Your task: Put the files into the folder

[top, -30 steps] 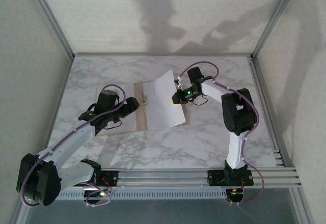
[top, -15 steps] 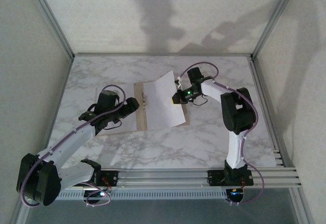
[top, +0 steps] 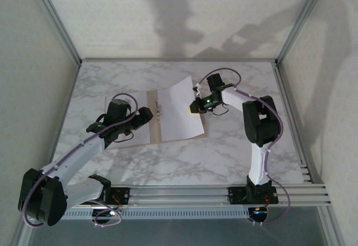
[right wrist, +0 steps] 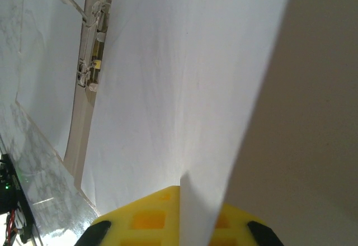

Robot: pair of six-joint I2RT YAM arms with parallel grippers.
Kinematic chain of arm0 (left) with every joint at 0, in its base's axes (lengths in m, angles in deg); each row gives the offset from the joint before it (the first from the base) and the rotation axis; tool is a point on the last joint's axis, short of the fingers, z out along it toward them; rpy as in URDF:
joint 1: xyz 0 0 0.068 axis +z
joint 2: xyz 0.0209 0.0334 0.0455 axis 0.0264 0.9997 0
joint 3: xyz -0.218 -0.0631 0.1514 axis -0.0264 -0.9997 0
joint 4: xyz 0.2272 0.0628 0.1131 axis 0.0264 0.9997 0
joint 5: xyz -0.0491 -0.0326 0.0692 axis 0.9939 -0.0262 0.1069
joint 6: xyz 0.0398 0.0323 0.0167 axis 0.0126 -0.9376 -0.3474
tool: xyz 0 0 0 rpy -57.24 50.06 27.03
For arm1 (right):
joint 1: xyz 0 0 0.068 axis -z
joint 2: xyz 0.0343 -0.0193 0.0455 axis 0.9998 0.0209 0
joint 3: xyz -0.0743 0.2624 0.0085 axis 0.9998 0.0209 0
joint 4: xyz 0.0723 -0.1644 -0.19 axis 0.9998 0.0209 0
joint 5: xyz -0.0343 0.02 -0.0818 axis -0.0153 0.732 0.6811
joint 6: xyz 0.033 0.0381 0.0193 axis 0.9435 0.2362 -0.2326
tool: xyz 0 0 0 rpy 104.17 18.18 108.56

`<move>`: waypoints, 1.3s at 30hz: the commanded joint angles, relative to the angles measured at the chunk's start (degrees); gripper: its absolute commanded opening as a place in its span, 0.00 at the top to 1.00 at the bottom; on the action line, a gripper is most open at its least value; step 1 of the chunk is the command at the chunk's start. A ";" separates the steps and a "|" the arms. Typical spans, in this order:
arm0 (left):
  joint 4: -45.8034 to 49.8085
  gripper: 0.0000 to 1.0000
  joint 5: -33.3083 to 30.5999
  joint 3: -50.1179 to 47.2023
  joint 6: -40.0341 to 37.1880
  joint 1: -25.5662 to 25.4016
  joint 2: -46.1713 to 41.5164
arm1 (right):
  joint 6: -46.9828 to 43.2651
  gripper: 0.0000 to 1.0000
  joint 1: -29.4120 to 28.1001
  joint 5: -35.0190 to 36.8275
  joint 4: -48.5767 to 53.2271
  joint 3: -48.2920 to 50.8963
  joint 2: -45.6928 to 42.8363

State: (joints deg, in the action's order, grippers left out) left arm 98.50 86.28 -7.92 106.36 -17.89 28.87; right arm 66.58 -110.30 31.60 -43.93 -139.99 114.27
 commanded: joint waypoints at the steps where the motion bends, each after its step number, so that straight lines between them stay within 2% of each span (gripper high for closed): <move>1: 0.21 0.06 0.29 -0.69 -0.32 0.59 0.04 | -0.73 1.00 0.31 -1.97 -0.06 -1.16 0.59; 10: 0.03 0.06 0.35 -0.92 -0.24 0.59 0.30 | -0.96 1.00 0.23 -1.67 0.70 -1.47 1.54; 17: 0.22 0.06 0.58 -0.91 -0.42 0.59 0.66 | -2.10 0.80 0.34 0.52 5.15 -4.54 3.59; 26: 0.35 0.05 0.63 -0.77 -0.78 0.63 1.10 | -2.36 0.66 0.92 2.04 6.75 -5.56 3.59; 31: 0.48 0.06 0.65 -0.57 -0.91 0.61 1.24 | -2.45 0.51 1.21 2.28 7.54 -6.03 3.61; 39: 0.41 0.06 0.76 -0.09 -0.95 0.63 1.71 | -2.35 0.46 2.07 3.55 7.78 -6.17 3.02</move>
State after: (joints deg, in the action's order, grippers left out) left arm 98.50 86.33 -8.24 106.34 -17.89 30.40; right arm 64.86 -108.90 34.33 -37.63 -144.44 117.22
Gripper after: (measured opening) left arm 0.943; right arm 0.532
